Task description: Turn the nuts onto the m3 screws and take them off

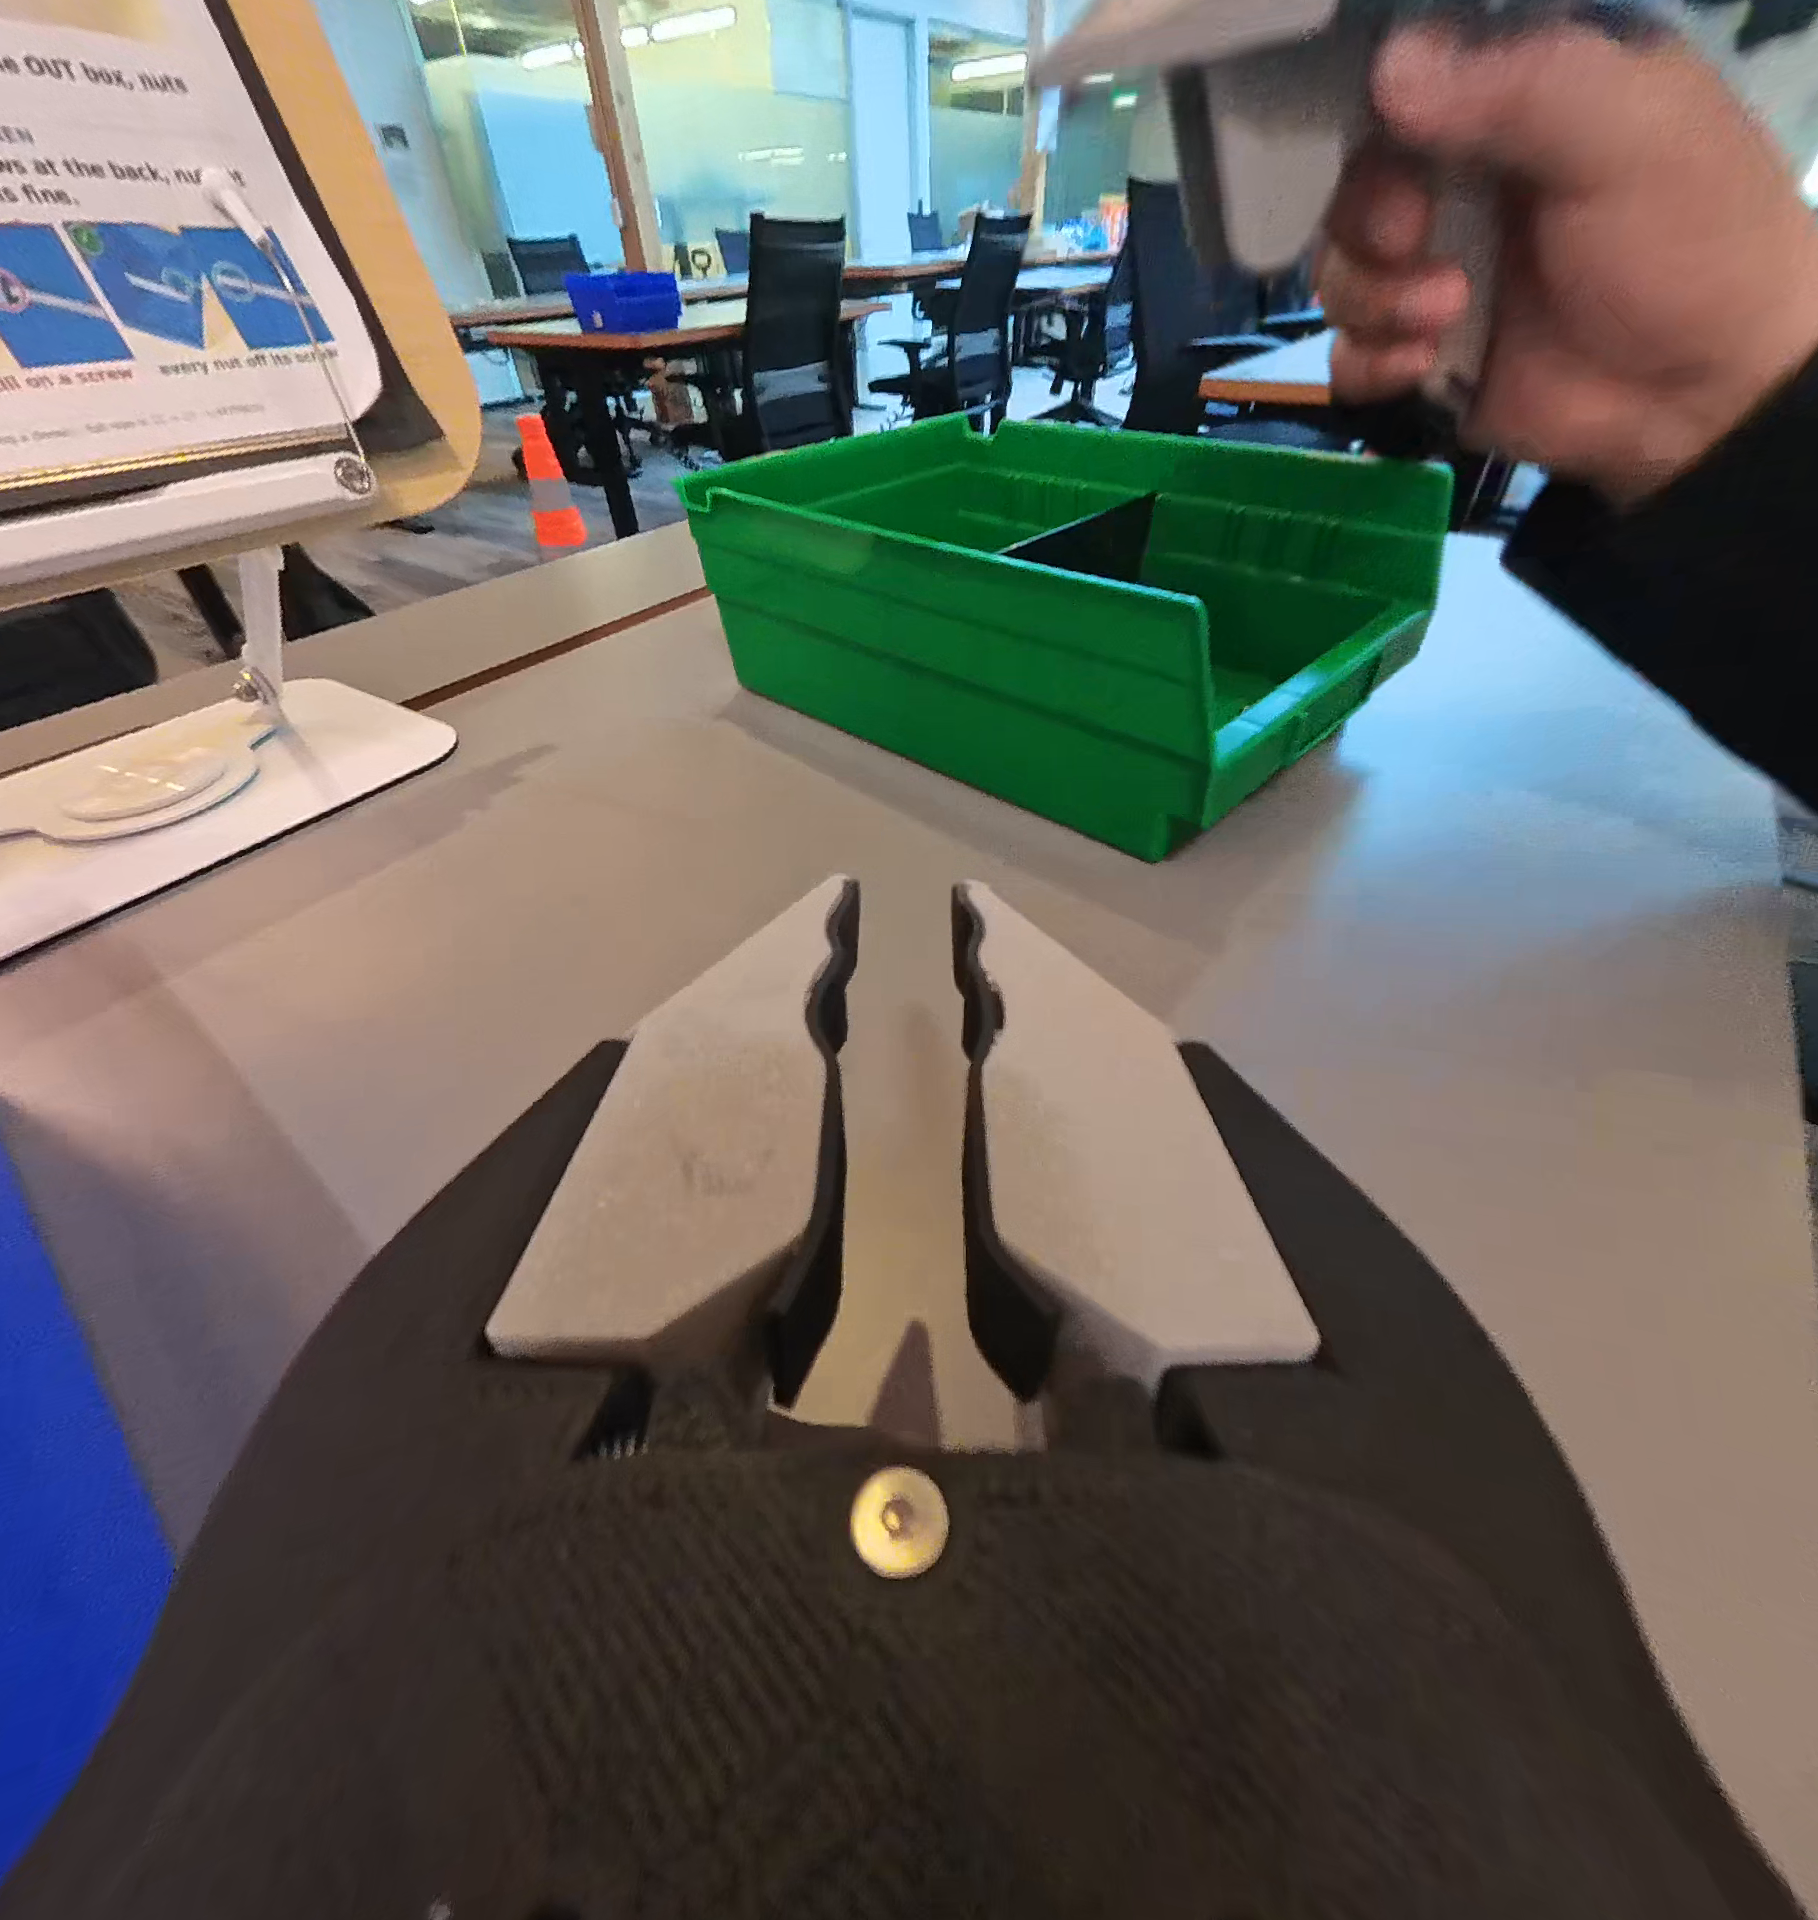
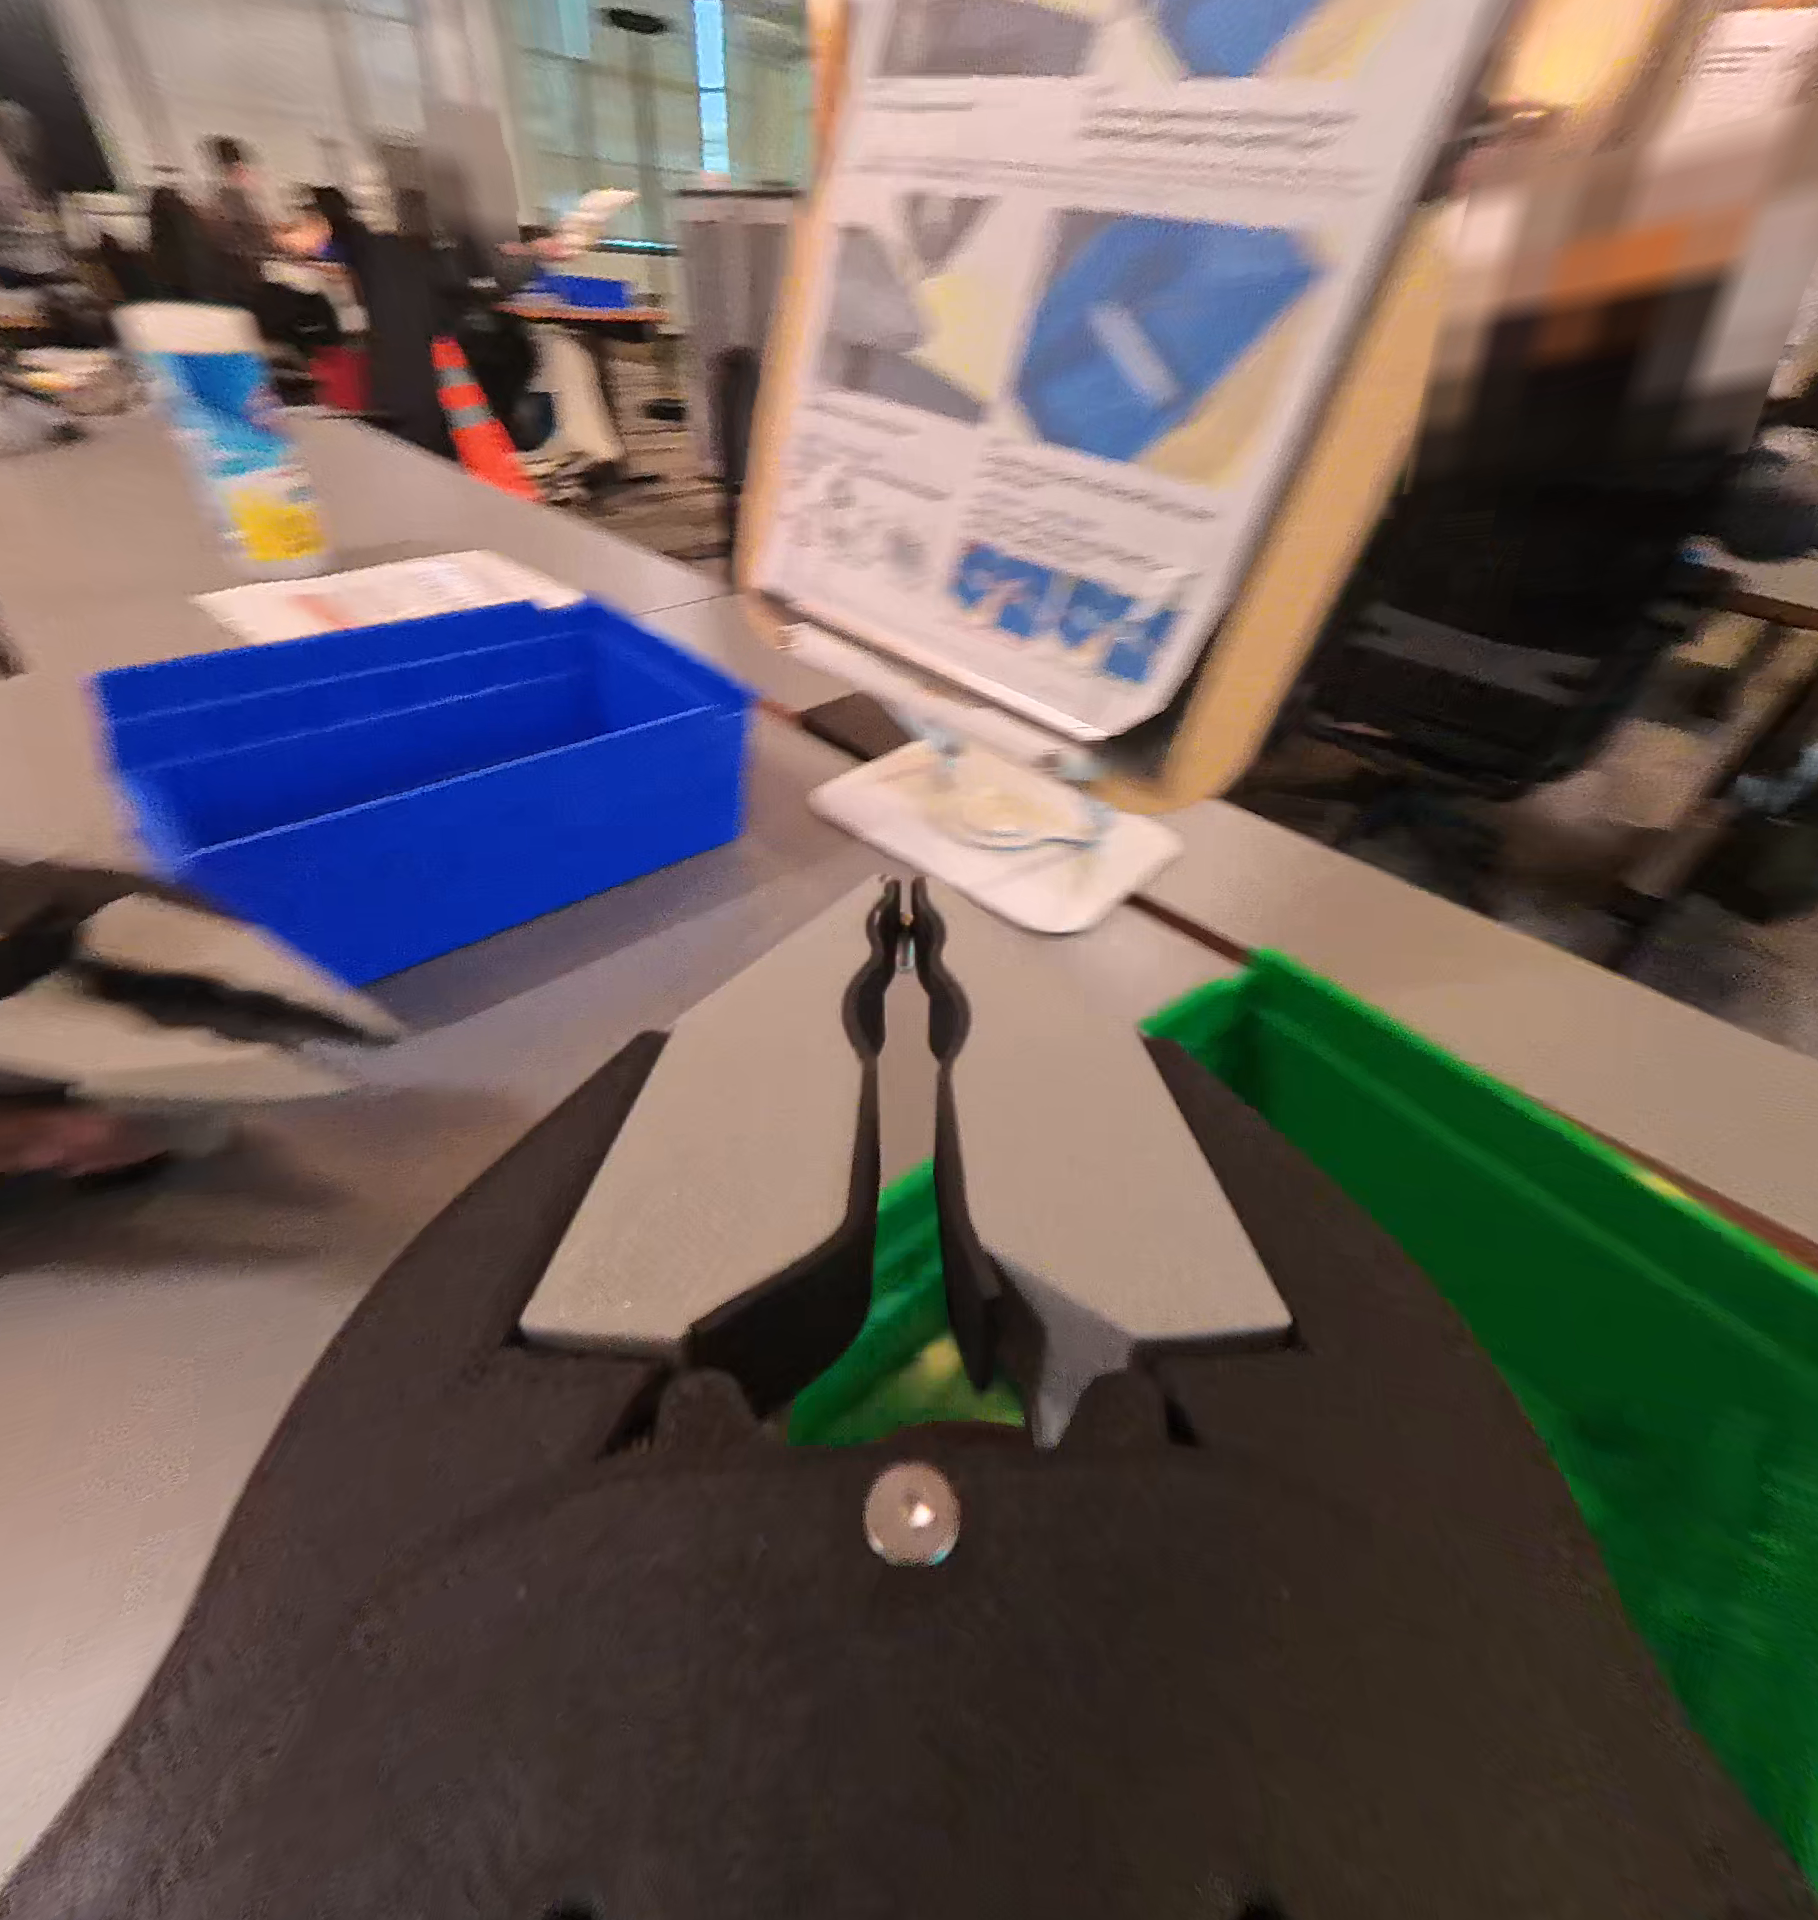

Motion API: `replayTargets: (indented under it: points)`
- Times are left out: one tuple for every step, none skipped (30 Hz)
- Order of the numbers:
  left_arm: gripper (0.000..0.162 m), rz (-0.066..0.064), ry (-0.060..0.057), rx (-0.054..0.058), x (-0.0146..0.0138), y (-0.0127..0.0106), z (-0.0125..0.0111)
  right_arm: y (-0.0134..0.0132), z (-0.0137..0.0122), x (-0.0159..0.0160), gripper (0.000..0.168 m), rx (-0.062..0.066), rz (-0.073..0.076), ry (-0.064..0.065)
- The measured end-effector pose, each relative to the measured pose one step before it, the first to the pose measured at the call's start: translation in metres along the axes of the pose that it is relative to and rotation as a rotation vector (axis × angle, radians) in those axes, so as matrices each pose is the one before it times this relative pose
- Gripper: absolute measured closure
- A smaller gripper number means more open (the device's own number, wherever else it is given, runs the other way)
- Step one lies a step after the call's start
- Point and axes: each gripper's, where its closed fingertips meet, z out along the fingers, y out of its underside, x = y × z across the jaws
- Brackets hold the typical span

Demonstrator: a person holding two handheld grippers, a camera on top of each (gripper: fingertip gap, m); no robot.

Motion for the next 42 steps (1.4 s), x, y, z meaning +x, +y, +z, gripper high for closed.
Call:
replayTargets:
  points:
    - [0.146, 0.0037, -0.0044, -0.0117, -0.00039, 0.00189, 0.0007, -0.00409, -0.00252, 0.02761, 0.168, 0.0004, 0.01, 0.0695]
    - [0.146, 0.0064, -0.0088, -0.0047, -0.00098, 0.00084, 0.00021, -0.00089, -0.00013, 0.02572, 0.168, -0.0123, 0.0063, 0.0655]
    - [0.147, 0.0074, -0.0072, -0.0021, -0.00077, 0.00051, 0.00012, 0.00293, 0.00241, 0.02133, 0.168, -0.0316, 0.0078, 0.0495]
    - [0.148, 0.0038, -0.0033, -0.0031, -0.00045, 0.00055, 0.00022, 0.00627, 0.00468, 0.01603, 0.166, -0.0472, 0.0083, 0.0304]
    - [0.147, -0.0011, 0.0018, -0.0033, 0.00015, 0.00066, 0.00042, 0.00897, 0.00657, 0.01207, 0.157, -0.056, 0.0051, 0.019]
    - [0.147, -0.0043, 0.0044, -0.0051, 0.0004, 0.00089, 0.00051, 0.00998, 0.0072, 0.0095, 0.149, -0.056, -0.0004, 0.0161]
    - [0.147, -0.0034, 0.0009, -0.0056, -0.00012, 0.00098, 0.00034, 0.00941, 0.00704, 0.0078, 0.145, -0.0424, -0.0036, 0.0153]
    - [0.147, -0.001, -0.0022, -0.0044, -0.00053, 0.00094, 0.0002, 0.00816, 0.00564, 0.00589, 0.144, -0.0287, 0.002, 0.0105]
    - [0.148, -0.0002, -0.0006, -0.005, -0.00041, 0.00104, 0.00008, 0.00655, 0.00363, 0.00378, 0.143, -0.0162, 0.01, 0.0037]
    - [0.148, -0.0015, -0.0003, -0.0032, -0.00021, 0.00069, 0.00014, 0.00489, 0.00075, 0.00121, 0.141, -0.0062, 0.0163, -0.0047]
    - [0.148, -0.0033, 0.0019, -0.0031, 0.00015, 0.00077, 0.00022, 0.00231, -0.0022, -0.00158, 0.141, 0.0095, 0.0172, -0.0146]
    - [0.148, -0.0048, 0.0043, -0.0073, 0.00041, 0.00134, 0.00053, -0.00005, -0.00454, -0.00376, 0.141, 0.0243, 0.0177, -0.0213]
    - [0.146, -0.0044, 0.0047, -0.0094, 0.00061, 0.00151, 0.00085, -0.00031, -0.00578, -0.00551, 0.141, 0.0251, 0.0144, -0.0261]
    - [0.145, -0.0022, 0.0058, -0.0066, 0.00087, 0.00077, 0.00066, 0.00104, -0.00634, -0.00698, 0.141, 0.0156, 0.0087, -0.0284]
    - [0.143, -0.0015, 0.0043, -0.0017, 0.0009, 0.00023, 0.00036, 0.00264, -0.00618, -0.00837, 0.14, 0.0064, 0.005, -0.0316]
    - [0.142, -0.0006, 0.0029, -0.0012, 0.00067, 0.00018, 0.00026, 0.0046, -0.00598, -0.01016, 0.138, -0.0036, 0.005, -0.0366]
    - [0.139, -0.0015, -0.0051, -0.0007, -0.00077, 0.00008, 0.00005, 0.00611, -0.00585, -0.01118, 0.134, -0.0105, 0.0063, -0.0375]
    - [0.137, -0.004, -0.0106, 0.002, -0.00164, -0.00011, -0.00052, 0.00606, -0.00599, -0.01188, 0.129, -0.0072, 0.005, -0.034]
    - [0.135, -0.0098, -0.0191, 0.0016, -0.00284, 0.00002, -0.00174, 0.00571, -0.00577, -0.01343, 0.124, -0.0019, -0.0005, -0.0351]
    - [0.134, -0.0159, -0.0228, 0.0036, -0.00284, -0.00061, -0.00364, 0.00605, -0.00526, -0.01462, 0.122, -0.0042, -0.0051, -0.0349]
    - [0.132, -0.0138, -0.0145, 0.0061, -0.00138, -0.0025, -0.00594, 0.0062, -0.00421, -0.01501, 0.121, -0.0029, -0.008, -0.0295]
    - [0.128, -0.0051, -0.0157, 0.0053, -0.00143, -0.00385, -0.00882, 0.00659, -0.00242, -0.01545, 0.119, -0.0038, -0.0147, -0.0273]
    - [0.127, 0.0085, -0.0301, 0.0052, -0.00377, -0.00405, -0.01157, 0.0081, -0.00088, -0.01554, 0.114, -0.016, -0.0222, -0.0251]
    - [0.125, 0.0148, -0.0417, 0.002, -0.00612, -0.00335, -0.0136, 0.00843, 0.00015, -0.01408, 0.11, -0.0219, -0.0267, -0.015]
    - [0.122, 0.0099, -0.0434, -0.0018, -0.00746, -0.00209, -0.01487, 0.00585, 0.00107, -0.01187, 0.109, -0.0059, -0.0248, -0.0012]
    - [0.121, -0.0014, -0.0451, 0.0042, -0.00855, -0.00175, -0.01557, 0.00407, 0.00215, -0.01215, 0.109, 0.005, -0.0225, -0.0056]
    - [0.122, -0.0078, -0.0441, 0.0136, -0.00935, -0.002, -0.01511, 0.00373, 0.00328, -0.01115, 0.106, 0.0022, -0.0162, -0.0073]
    - [0.122, -0.0097, -0.0475, 0.0087, -0.01083, -0.00076, -0.01331, 0.00334, 0.0046, -0.00798, 0.105, 0.0032, -0.0085, 0.0043]
    - [0.121, -0.0094, -0.0465, -0.0059, -0.01154, 0.00181, -0.01032, 0.00416, 0.0059, -0.00481, 0.104, -0.002, -0.0076, 0.0155]
    - [0.119, -0.0111, -0.0341, -0.0191, -0.0105, 0.00429, -0.00629, 0.00422, 0.00707, -0.00302, 0.104, -0.0037, -0.0022, 0.0194]
    - [0.116, -0.0188, -0.0239, -0.0294, -0.00956, 0.00648, -0.00237, 0.00349, 0.00781, -0.00192, 0.103, 0.001, 0.0095, 0.018]
    - [0.111, -0.0239, -0.014, -0.0345, -0.00781, 0.00757, 0.00114, 0.00388, 0.00813, -0.00088, 0.103, -0.0051, 0.0229, 0.0171]
    - [0.109, -0.0145, -0.0063, -0.0356, -0.0053, 0.00757, 0.00368, 0.00352, 0.0077, -0.00065, 0.102, -0.0062, 0.0275, 0.0129]
    - [0.108, -0.0008, -0.0083, -0.038, -0.004, 0.00774, 0.00593, 0.0028, 0.00691, 0.00317, 0.099, -0.003, 0.0191, 0.0327]
    - [0.106, 0.0049, -0.0086, -0.036, -0.0026, 0.00711, 0.00775, 0.00286, 0.00608, 0.00563, 0.1, -0.0039, 0.0068, 0.0445]
    - [0.106, 0.0024, -0.0049, -0.0311, -0.00124, 0.00592, 0.0086, 0.00249, 0.00525, 0.00436, 0.1, -0.0034, 0.0122, 0.0351]
    - [0.105, -0.004, 0.0033, -0.0339, 0.00101, 0.00537, 0.00881, 0.00194, 0.00399, 0.0028, 0.1, -0.0035, 0.0163, 0.0243]
    - [0.104, -0.008, 0.0149, -0.0306, 0.00387, 0.00365, 0.00778, 0.00114, 0.00256, 0.00331, 0.105, -0.0016, 0.0103, 0.0276]
    - [0.105, -0.0042, 0.0117, -0.0181, 0.00435, 0.00114, 0.00675, -0.00051, 0.00062, 0.0046, 0.108, 0.0039, -0.003, 0.0363]
    - [0.108, 0.0069, -0.0029, -0.0115, 0.0023, -0.0004, 0.00624, -0.00017, 0.00053, 0.00419, 0.109, -0.0039, -0.0039, 0.0321]
    - [0.113, 0.0178, -0.0226, -0.0108, -0.00097, -0.0009, 0.00584, 0.001, 0.00031, 0.00355, 0.11, -0.0138, -0.005, 0.0268]
    - [0.123, 0.0278, -0.0344, 0.0004, -0.00308, -0.00324, 0.00418, 0.0021, 0.00027, 0.00354, 0.12, -0.0184, -0.0135, 0.0241]
